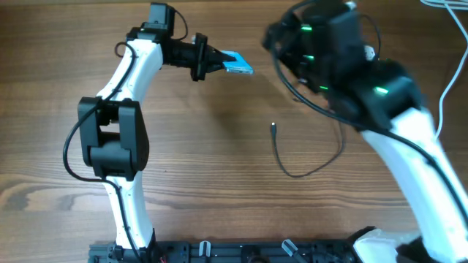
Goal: Plug charger to phone and switch on socket
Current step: 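Release the phone from the right gripper and move right gripper to cable, then lower the right gripper and grasp the black USB-C plug, then lift the plug with the right gripper toward the phone's bottom port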
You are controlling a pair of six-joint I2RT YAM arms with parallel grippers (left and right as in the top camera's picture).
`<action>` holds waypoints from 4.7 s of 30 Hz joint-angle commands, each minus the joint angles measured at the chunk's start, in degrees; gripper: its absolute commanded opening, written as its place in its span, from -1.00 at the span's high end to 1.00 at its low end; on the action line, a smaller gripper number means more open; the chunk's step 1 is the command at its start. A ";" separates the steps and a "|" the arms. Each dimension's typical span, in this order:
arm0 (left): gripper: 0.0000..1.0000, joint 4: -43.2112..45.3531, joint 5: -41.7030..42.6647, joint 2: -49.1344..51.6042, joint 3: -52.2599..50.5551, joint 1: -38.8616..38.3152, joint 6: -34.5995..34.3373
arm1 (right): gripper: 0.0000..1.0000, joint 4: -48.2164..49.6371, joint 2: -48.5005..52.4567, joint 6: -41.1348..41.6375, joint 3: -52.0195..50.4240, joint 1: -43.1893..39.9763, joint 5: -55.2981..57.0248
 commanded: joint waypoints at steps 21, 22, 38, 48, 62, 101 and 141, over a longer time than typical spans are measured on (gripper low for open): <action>0.92 -20.70 -43.04 -17.53 0.11 2.91 42.07 | -0.72 8.04 13.09 -27.39 -33.66 -3.19 -10.05; 0.92 -21.16 -43.25 -17.53 0.11 2.91 42.07 | -0.67 8.87 14.36 -27.10 -34.36 -3.19 -10.29; 0.92 -20.41 -44.72 -17.53 0.11 2.95 38.66 | 0.06 14.67 24.94 -26.08 -34.88 -0.46 -10.34; 0.92 -20.39 -44.70 -17.53 0.11 2.95 38.66 | 0.32 16.24 24.94 -24.39 -34.93 -0.46 -8.92; 0.92 -19.76 -44.70 -17.53 0.11 2.95 38.64 | 0.41 17.79 24.98 -24.74 -35.82 -0.46 -7.65; 0.92 -19.54 -44.68 -17.53 0.11 2.95 38.60 | 0.37 17.31 25.00 -23.21 -35.85 2.64 -3.50; 0.92 -13.40 -31.82 -17.53 0.11 2.97 37.62 | 0.91 8.15 17.86 -30.08 -26.18 2.64 -13.35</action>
